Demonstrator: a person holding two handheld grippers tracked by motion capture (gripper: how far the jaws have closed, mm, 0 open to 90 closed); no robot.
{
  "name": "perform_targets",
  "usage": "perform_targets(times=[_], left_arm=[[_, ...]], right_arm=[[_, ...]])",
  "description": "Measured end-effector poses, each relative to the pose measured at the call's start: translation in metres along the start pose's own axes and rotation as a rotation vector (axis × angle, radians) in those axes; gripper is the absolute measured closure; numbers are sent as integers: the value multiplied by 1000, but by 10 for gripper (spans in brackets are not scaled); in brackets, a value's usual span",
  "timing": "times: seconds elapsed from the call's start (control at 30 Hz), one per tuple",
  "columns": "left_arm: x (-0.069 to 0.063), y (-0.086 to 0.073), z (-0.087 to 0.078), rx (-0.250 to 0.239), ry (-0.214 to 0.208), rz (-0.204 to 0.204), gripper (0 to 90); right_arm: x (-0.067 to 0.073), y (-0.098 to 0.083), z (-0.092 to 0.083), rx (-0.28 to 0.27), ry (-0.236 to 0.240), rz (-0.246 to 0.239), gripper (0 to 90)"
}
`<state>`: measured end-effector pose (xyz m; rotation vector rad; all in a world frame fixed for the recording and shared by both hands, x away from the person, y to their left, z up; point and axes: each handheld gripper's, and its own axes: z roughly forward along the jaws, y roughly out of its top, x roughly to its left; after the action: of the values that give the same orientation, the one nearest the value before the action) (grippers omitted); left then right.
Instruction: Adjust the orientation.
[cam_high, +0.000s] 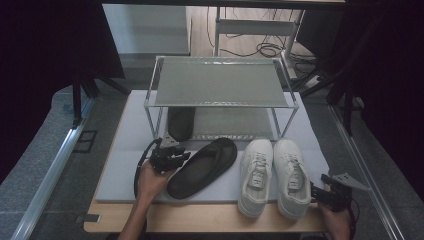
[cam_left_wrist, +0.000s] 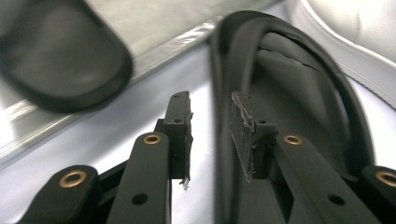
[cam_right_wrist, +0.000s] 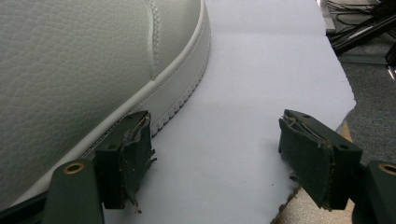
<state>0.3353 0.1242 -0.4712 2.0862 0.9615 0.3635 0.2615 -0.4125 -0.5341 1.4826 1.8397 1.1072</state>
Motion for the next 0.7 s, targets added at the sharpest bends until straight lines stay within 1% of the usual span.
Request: perform_targets(times=[0.17, 0.27, 0.3, 0.33, 0.37, 0.43, 0.53, 0.6, 0.7], left_arm=[[-3, 0, 8, 20, -16, 13, 662], [-3, -1, 11, 29, -23, 9, 652], [-2, -2, 16, 38, -34, 4, 649], [-2, -2, 16, 38, -34, 4, 648], [-1, -3, 20, 48, -43, 1, 647], [-1, -3, 24, 55, -44, 2, 647], [-1, -3, 32, 65, -60, -24, 654], [0, -3, 34, 66, -67, -29, 666], [2, -2, 38, 66, -92, -60, 687]], right_arm=[[0, 0, 0, 0, 0, 0, 259], [0, 0, 0, 0, 0, 0, 259], [0, 0, 0, 0, 0, 0, 259], [0, 0, 0, 0, 0, 0, 259], [0, 0, 0, 0, 0, 0, 259], [0, 0, 0, 0, 0, 0, 259], [0, 0, 0, 0, 0, 0, 259], [0, 0, 0, 0, 0, 0, 259], [0, 0, 0, 0, 0, 0, 259]])
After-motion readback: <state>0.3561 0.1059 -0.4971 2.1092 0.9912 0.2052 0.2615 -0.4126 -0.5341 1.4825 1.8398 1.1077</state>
